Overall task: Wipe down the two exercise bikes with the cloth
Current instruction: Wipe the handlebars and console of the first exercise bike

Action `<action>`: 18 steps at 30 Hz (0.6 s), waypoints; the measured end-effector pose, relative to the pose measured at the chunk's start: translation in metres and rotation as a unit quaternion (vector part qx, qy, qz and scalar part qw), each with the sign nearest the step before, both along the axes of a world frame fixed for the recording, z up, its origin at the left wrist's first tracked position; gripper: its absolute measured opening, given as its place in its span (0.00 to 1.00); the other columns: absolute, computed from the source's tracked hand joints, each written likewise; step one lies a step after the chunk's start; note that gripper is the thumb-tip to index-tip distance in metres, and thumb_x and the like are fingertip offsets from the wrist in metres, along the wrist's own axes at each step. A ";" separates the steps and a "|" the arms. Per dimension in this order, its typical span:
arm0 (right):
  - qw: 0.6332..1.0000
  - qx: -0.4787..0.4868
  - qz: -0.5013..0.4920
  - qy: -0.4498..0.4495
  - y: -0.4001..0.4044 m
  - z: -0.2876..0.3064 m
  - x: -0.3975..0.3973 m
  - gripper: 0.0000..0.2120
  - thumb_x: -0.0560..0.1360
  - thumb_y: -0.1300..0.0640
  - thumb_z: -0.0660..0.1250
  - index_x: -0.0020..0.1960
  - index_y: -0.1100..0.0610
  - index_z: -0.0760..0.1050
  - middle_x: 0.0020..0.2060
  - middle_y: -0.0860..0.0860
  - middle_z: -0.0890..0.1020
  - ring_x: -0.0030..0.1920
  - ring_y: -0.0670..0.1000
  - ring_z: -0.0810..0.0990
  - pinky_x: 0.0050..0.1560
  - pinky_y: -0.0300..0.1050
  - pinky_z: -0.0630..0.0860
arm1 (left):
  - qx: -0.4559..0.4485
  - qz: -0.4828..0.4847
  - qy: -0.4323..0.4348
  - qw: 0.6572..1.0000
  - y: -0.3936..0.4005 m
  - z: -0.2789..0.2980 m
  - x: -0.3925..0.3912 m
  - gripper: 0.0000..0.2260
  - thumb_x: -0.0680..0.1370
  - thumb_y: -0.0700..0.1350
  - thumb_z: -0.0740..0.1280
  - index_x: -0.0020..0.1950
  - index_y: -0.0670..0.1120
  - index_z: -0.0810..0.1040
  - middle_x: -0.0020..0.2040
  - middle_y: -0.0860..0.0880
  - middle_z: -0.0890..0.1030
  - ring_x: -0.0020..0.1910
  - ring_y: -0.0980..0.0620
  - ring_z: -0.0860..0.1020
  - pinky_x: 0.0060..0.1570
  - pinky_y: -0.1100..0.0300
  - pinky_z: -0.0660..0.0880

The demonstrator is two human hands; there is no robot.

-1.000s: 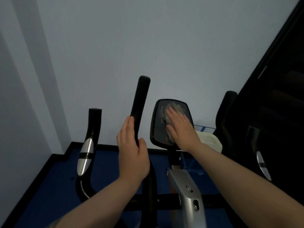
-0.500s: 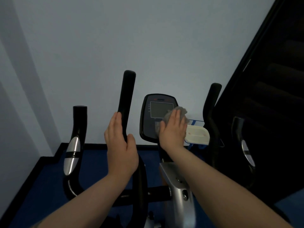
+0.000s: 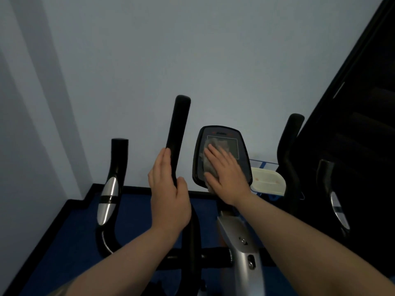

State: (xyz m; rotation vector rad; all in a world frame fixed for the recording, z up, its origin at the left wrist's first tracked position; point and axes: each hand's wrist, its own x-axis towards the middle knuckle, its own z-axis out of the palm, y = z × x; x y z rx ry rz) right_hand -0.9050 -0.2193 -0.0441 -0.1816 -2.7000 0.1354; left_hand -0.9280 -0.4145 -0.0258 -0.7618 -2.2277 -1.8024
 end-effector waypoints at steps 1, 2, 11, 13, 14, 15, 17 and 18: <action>1.000 0.009 0.008 0.003 0.005 0.004 -0.004 0.31 0.79 0.42 0.52 0.79 0.52 0.55 0.78 0.47 0.57 0.78 0.49 0.51 0.77 0.55 0.50 | 0.001 -0.001 -0.001 1.000 0.000 0.000 0.000 0.28 0.81 0.35 0.56 0.79 0.49 0.54 0.77 0.56 0.57 0.73 0.62 0.55 0.64 0.82 0.47; 1.000 0.014 0.010 0.005 0.005 0.006 -0.010 0.31 0.79 0.42 0.52 0.79 0.51 0.56 0.78 0.47 0.57 0.78 0.49 0.51 0.77 0.55 0.50 | 0.001 -0.002 -0.002 1.000 0.001 0.000 0.000 0.28 0.80 0.35 0.57 0.79 0.49 0.54 0.77 0.56 0.57 0.73 0.62 0.55 0.64 0.82 0.47; 1.000 0.009 0.013 -0.023 0.022 0.032 -0.053 0.28 0.83 0.46 0.53 0.80 0.50 0.51 0.79 0.46 0.52 0.78 0.48 0.48 0.77 0.57 0.48 | 0.000 -0.002 -0.002 1.000 -0.001 0.000 0.000 0.29 0.81 0.34 0.56 0.78 0.52 0.53 0.77 0.58 0.56 0.73 0.64 0.54 0.65 0.81 0.47; 0.994 -0.036 -0.098 0.021 0.021 0.033 -0.060 0.28 0.83 0.46 0.53 0.80 0.50 0.50 0.79 0.45 0.52 0.78 0.47 0.48 0.77 0.58 0.44 | -0.005 -0.003 0.000 1.000 -0.001 0.001 -0.001 0.29 0.81 0.34 0.56 0.78 0.53 0.52 0.77 0.59 0.56 0.73 0.64 0.53 0.64 0.82 0.47; 0.981 -0.066 -0.176 0.044 0.018 0.031 -0.062 0.28 0.83 0.46 0.52 0.80 0.50 0.49 0.79 0.46 0.51 0.78 0.48 0.48 0.77 0.58 0.42 | -0.006 -0.003 0.000 1.000 -0.001 0.001 -0.001 0.29 0.81 0.35 0.56 0.78 0.53 0.52 0.77 0.59 0.56 0.73 0.65 0.53 0.64 0.82 0.47; 0.959 -0.098 -0.256 0.065 0.013 0.028 -0.065 0.28 0.83 0.46 0.51 0.80 0.51 0.48 0.79 0.46 0.50 0.78 0.50 0.47 0.76 0.57 0.40 | -0.005 -0.003 -0.001 1.000 -0.001 0.001 -0.001 0.29 0.81 0.35 0.56 0.78 0.53 0.52 0.77 0.59 0.56 0.73 0.65 0.53 0.63 0.82 0.47; 0.914 -0.151 -0.366 0.085 0.003 0.027 -0.069 0.29 0.83 0.46 0.50 0.80 0.53 0.45 0.79 0.48 0.49 0.78 0.53 0.47 0.76 0.58 0.40 | -0.001 -0.002 -0.001 1.000 -0.001 0.002 0.000 0.29 0.81 0.35 0.56 0.78 0.53 0.52 0.77 0.60 0.56 0.73 0.67 0.53 0.63 0.82 0.47; 0.906 -0.162 -0.382 0.083 -0.002 0.028 -0.072 0.29 0.83 0.46 0.50 0.80 0.53 0.45 0.79 0.48 0.48 0.78 0.53 0.46 0.76 0.58 0.40 | 0.000 -0.002 -0.001 1.000 -0.001 0.002 0.000 0.29 0.81 0.35 0.56 0.78 0.53 0.52 0.77 0.60 0.56 0.73 0.67 0.53 0.64 0.82 0.47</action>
